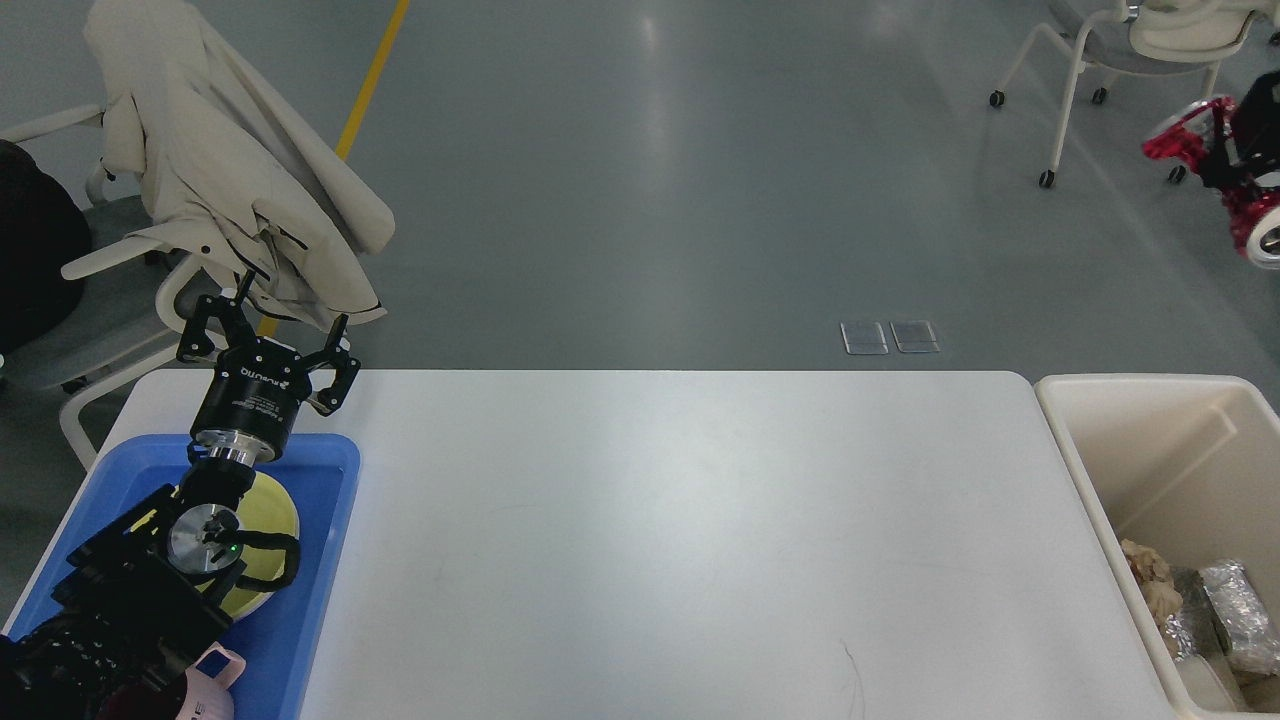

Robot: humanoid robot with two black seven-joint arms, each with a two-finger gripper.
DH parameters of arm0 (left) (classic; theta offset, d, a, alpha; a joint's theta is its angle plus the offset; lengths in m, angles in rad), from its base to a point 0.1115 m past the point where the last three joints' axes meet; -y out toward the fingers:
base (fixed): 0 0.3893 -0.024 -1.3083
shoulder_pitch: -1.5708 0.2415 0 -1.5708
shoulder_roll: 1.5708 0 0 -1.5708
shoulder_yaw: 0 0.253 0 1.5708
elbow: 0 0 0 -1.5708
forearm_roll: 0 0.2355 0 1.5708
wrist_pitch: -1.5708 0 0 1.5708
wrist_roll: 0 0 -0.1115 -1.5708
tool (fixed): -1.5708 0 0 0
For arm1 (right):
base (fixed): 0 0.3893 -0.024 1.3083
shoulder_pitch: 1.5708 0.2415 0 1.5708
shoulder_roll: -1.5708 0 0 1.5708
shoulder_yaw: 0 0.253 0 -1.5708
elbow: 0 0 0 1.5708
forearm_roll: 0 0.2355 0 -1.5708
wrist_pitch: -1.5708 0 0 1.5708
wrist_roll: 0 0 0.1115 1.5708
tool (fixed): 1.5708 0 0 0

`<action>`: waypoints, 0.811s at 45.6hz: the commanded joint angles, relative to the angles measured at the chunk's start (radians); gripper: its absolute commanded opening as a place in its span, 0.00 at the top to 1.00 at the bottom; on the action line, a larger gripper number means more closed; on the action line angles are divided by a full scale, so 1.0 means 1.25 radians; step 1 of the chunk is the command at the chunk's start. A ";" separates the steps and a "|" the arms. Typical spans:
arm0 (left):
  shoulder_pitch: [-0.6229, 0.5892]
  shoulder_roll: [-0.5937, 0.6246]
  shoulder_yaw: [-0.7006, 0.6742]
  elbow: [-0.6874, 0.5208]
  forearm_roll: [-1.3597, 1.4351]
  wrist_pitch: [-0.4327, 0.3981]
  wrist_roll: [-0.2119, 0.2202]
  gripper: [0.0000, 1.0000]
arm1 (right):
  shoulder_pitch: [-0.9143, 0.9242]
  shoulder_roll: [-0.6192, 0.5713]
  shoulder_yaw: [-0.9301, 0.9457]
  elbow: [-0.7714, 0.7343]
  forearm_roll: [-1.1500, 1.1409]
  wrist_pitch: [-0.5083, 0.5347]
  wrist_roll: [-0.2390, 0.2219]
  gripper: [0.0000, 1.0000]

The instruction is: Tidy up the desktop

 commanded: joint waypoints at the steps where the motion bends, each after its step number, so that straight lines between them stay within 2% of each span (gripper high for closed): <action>1: 0.000 -0.001 0.000 0.000 0.000 0.000 -0.001 0.00 | -0.378 -0.034 0.002 -0.311 0.075 -0.169 -0.002 1.00; 3: 0.000 -0.001 0.001 0.000 0.000 0.000 -0.001 0.00 | -0.559 -0.035 0.008 -0.423 0.178 -0.199 -0.002 1.00; 6: -0.001 -0.001 0.001 0.000 0.000 0.000 -0.001 0.00 | -0.780 -0.030 0.016 -0.526 0.342 -0.213 -0.010 1.00; 8: -0.001 -0.001 0.001 0.000 0.000 0.000 -0.001 0.00 | -0.899 -0.023 0.017 -0.582 0.447 -0.224 -0.038 1.00; 9: -0.001 -0.001 0.001 0.000 0.000 0.000 -0.001 0.00 | -0.950 -0.017 0.017 -0.608 0.494 -0.227 -0.065 1.00; 10: -0.001 -0.001 0.001 0.000 0.000 0.000 -0.002 0.00 | -1.031 0.008 0.017 -0.642 0.576 -0.247 -0.135 1.00; 13: -0.001 -0.001 0.001 0.000 0.000 0.000 -0.002 0.00 | -1.106 0.047 0.027 -0.650 0.662 -0.309 -0.230 1.00; 16: -0.001 -0.001 0.001 0.000 0.000 0.000 -0.002 0.00 | -1.157 0.084 0.039 -0.649 0.706 -0.370 -0.298 1.00; 20: -0.001 -0.001 0.001 0.000 0.000 0.000 -0.002 0.00 | -1.192 0.122 0.074 -0.648 0.716 -0.403 -0.379 1.00; 23: -0.001 -0.001 0.001 0.000 0.000 0.000 -0.002 0.00 | -1.204 0.132 0.114 -0.648 0.722 -0.411 -0.413 1.00; 27: -0.001 -0.001 0.001 0.000 0.000 0.000 -0.002 0.00 | -1.212 0.138 0.141 -0.643 0.721 -0.416 -0.418 0.88; 29: -0.001 -0.001 0.001 0.000 0.000 0.000 -0.002 0.00 | -1.216 0.141 0.144 -0.640 0.722 -0.418 -0.420 0.75; 30: -0.001 -0.001 0.001 0.000 0.000 0.000 -0.002 0.00 | -1.216 0.141 0.146 -0.640 0.722 -0.418 -0.420 0.57; 31: -0.001 -0.001 0.001 0.000 0.000 0.000 -0.002 0.00 | -1.216 0.141 0.146 -0.639 0.722 -0.418 -0.420 0.25; 32: -0.001 -0.001 0.001 0.000 0.000 0.000 -0.002 0.00 | -1.216 0.142 0.147 -0.639 0.724 -0.418 -0.420 0.00; 37: -0.001 -0.001 0.001 0.000 0.000 0.000 -0.002 0.00 | -1.218 0.146 0.149 -0.637 0.724 -0.418 -0.420 0.00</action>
